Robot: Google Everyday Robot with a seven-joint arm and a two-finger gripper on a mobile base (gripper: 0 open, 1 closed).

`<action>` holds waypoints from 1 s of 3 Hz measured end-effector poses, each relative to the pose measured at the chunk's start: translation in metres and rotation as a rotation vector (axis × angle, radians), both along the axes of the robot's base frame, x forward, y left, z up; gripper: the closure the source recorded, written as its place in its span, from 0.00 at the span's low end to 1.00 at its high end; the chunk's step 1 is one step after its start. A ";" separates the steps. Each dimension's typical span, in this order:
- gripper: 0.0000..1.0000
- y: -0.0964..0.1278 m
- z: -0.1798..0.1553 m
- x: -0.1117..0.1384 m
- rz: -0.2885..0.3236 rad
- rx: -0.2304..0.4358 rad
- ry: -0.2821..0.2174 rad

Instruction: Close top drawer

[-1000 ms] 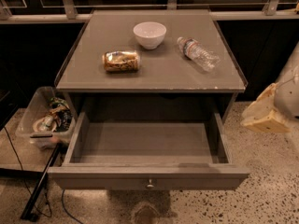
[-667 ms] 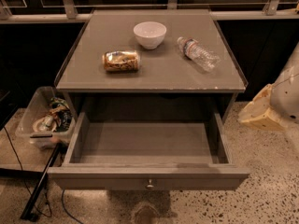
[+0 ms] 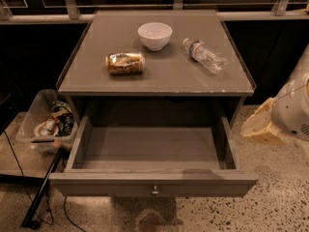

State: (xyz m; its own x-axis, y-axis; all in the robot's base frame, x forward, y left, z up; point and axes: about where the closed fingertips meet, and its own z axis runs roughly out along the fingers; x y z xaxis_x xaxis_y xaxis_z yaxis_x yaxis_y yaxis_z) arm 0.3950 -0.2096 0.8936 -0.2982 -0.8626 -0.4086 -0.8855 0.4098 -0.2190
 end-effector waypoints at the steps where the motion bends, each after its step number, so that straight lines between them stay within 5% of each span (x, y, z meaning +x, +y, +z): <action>1: 1.00 0.023 -0.034 -0.012 0.004 0.011 0.044; 3: 1.00 0.045 -0.117 -0.030 0.005 0.088 0.079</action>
Offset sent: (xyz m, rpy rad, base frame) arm -0.0332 0.0544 -0.1273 0.0854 0.0829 -0.0077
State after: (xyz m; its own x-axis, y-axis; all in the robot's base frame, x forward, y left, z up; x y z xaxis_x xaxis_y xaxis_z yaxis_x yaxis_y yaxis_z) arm 0.3648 -0.1645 0.7765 -0.3280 -0.8262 -0.4581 -0.9008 0.4196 -0.1118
